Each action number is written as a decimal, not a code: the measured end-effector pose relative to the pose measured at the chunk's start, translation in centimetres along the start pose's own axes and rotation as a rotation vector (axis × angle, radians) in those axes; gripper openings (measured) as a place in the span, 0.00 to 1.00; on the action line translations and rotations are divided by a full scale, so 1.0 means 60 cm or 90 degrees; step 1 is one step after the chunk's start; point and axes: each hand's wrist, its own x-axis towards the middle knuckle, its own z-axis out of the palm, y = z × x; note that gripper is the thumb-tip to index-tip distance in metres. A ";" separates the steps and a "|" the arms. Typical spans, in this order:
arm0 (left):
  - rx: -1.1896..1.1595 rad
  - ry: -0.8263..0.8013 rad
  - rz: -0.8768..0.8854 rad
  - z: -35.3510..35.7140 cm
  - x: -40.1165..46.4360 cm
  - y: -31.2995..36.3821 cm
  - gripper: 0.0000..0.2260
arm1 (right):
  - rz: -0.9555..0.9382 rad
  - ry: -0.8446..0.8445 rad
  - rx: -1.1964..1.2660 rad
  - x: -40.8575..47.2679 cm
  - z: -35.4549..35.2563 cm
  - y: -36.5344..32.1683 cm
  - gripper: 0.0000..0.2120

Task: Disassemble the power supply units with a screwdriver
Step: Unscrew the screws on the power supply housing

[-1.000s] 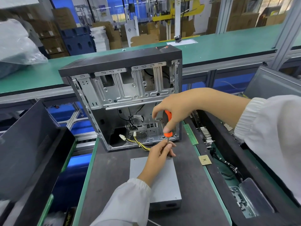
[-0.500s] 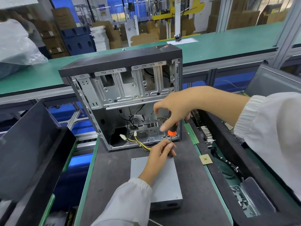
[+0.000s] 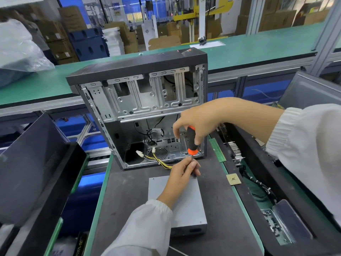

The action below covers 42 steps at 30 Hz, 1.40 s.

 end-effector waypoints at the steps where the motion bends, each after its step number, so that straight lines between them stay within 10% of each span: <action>1: 0.002 -0.002 0.002 0.000 0.000 0.000 0.11 | -0.005 -0.003 0.022 -0.002 -0.003 0.001 0.26; 7: -0.017 0.008 -0.011 0.000 0.000 -0.002 0.12 | 0.171 0.066 -0.006 -0.003 0.009 -0.009 0.37; 13: -0.017 0.002 -0.009 -0.001 0.001 -0.003 0.10 | 0.054 0.034 0.037 -0.009 -0.002 -0.003 0.08; 21: -0.007 -0.001 -0.005 -0.001 0.000 0.000 0.12 | 0.198 0.117 0.017 -0.009 0.008 -0.011 0.37; 27: -0.020 0.006 -0.001 -0.001 0.000 0.000 0.10 | 0.059 0.080 -0.005 0.000 0.010 0.000 0.10; 36: -0.021 0.001 -0.010 -0.001 0.000 0.000 0.11 | 0.151 0.147 -0.031 -0.006 0.019 -0.012 0.36; 42: -0.023 -0.001 -0.011 -0.001 0.000 -0.002 0.11 | 0.073 0.063 0.058 -0.012 0.010 -0.004 0.06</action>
